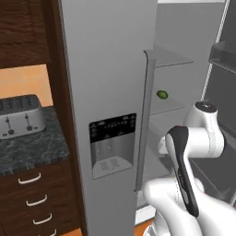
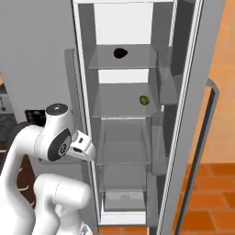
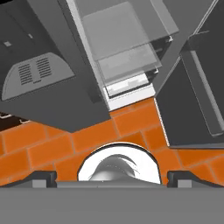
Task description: Place one avocado and one steak in each tupperware on the nearby counter, to pack two identical lunches.
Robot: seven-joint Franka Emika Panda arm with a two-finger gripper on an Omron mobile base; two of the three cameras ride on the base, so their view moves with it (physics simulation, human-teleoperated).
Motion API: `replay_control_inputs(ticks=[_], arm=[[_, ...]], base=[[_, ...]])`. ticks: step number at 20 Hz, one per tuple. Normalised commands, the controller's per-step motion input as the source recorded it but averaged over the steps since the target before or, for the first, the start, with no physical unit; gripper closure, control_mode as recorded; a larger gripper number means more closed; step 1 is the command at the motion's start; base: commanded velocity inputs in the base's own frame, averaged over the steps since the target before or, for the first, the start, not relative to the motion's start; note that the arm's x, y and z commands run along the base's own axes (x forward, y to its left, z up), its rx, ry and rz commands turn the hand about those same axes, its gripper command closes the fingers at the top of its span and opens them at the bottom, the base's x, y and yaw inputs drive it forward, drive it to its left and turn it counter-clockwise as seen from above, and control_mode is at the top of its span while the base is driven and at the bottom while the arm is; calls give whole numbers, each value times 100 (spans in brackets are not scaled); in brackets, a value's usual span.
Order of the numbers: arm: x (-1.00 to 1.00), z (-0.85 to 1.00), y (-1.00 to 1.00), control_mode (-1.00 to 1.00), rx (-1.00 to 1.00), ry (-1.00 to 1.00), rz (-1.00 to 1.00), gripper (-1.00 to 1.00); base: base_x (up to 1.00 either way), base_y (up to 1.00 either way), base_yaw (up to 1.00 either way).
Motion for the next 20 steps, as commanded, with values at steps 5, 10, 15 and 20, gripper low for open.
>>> replay_control_inputs(ticks=[5, 10, 15, 20], arm=[[0, 0, 0, 100, 0, 0, 0, -100], [0, 0, 0, 100, 0, 0, 0, -100], [0, 0, 0, 100, 0, 0, 0, -100], [0, 0, 0, 100, 0, 0, 0, -100]], base=[[47, -10, 23], [55, -25, 21], [49, -35, 27], [37, -51, 31]])
